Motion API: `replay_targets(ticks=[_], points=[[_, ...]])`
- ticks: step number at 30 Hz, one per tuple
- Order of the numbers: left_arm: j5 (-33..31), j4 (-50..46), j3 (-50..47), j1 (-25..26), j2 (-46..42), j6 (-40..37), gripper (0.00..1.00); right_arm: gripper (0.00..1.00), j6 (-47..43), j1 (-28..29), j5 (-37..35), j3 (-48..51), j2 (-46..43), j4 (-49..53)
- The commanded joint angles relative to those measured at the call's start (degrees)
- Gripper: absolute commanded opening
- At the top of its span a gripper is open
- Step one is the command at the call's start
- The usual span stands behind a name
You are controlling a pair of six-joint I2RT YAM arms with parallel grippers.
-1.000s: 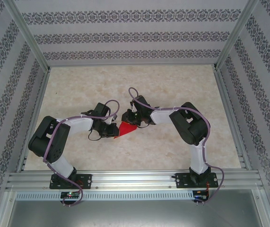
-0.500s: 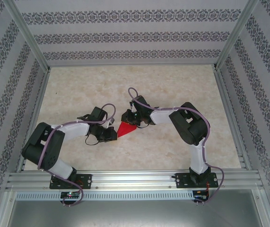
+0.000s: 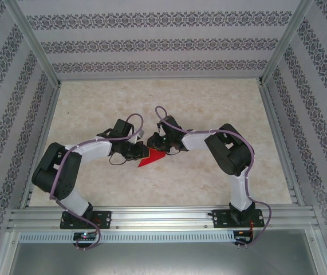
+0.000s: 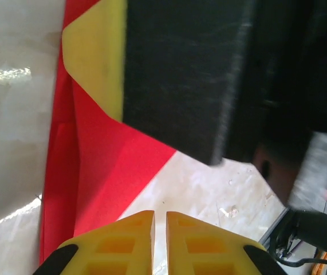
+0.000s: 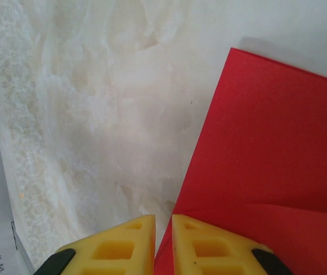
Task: Fold a paper plane with a square sheet of paper (pick it up from the middle)
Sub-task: Fourth fold the wing at the center of the table.
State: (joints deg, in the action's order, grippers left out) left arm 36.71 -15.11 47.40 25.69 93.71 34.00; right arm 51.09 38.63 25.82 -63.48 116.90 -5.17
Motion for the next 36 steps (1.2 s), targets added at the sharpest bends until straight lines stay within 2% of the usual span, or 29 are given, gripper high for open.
replay_targets(ticks=[1, 6, 11, 15, 25, 36], points=[[0.21, 5.07, 0.94, 0.69, 3.18, 1.51, 0.14, 0.17, -0.91, 0.54, -3.23, 2.11, 4.37, 4.13], [-3.59, 3.34, -0.07, 0.70, 6.25, -0.28, 0.12, 0.17, -0.39, 0.56, -2.62, 2.32, 4.21, 3.23], [-10.08, -0.17, -3.98, 0.68, 6.84, -1.33, 0.06, 0.17, -0.29, 0.39, -2.27, 1.44, 3.47, 3.29], [-12.55, 0.03, -6.93, 0.70, 6.84, -0.49, 0.01, 0.17, -0.55, -0.25, -2.52, 0.80, 0.93, 3.46], [-12.07, 0.59, -7.40, 0.71, 6.92, -0.82, 0.00, 0.17, -2.08, -0.81, -2.93, 2.54, -8.92, 4.45], [-11.31, 0.24, -6.38, 0.71, 7.00, -1.04, 0.00, 0.14, 1.38, 2.42, -4.04, 4.91, -3.75, -0.36]])
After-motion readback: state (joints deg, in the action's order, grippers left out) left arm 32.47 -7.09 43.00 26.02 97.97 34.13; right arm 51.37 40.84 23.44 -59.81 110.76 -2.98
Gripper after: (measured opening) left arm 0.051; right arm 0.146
